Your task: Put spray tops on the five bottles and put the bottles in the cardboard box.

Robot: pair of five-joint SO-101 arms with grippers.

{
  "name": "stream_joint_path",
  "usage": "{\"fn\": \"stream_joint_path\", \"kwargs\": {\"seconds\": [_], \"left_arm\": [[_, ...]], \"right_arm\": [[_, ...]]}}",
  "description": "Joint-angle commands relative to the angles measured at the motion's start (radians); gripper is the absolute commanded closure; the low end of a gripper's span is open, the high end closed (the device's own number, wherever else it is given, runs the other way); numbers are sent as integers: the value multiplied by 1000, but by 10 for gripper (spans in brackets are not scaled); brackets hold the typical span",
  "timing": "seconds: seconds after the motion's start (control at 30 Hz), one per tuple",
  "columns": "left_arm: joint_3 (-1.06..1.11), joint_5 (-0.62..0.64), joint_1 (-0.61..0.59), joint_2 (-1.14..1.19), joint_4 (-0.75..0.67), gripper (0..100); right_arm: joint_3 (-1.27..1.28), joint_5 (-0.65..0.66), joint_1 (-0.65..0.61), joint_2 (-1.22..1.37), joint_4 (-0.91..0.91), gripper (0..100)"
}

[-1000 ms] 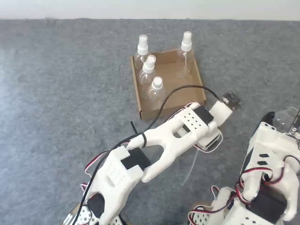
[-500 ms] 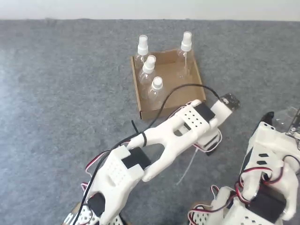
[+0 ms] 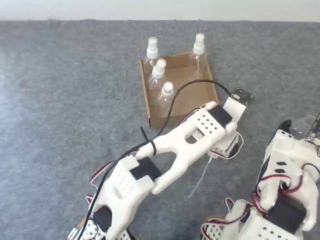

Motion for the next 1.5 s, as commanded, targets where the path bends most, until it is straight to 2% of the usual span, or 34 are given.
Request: {"fn": "stream_joint_path", "kwargs": {"seconds": [0.0, 0.2, 0.33, 0.63, 0.93, 1.23, 1.47], "left_arm": [[-71, 15, -6, 43, 9, 787], [-220, 11, -6, 130, 110, 817], [-297, 8, -6, 169, 161, 872], [-325, -52, 0, 169, 186, 983], [-461, -55, -6, 169, 339, 986], [-463, -57, -6, 155, 344, 987], [-315, -58, -12, -37, 336, 987]], "right_arm": [[-12, 23, 7, -16, -27, 887], [-12, 23, 7, -16, -27, 887], [-12, 23, 7, -16, -27, 887], [-12, 25, 7, -16, -27, 887], [-12, 25, 7, -16, -27, 887], [-12, 25, 7, -16, -25, 887], [-12, 25, 7, -16, -25, 887]]}}
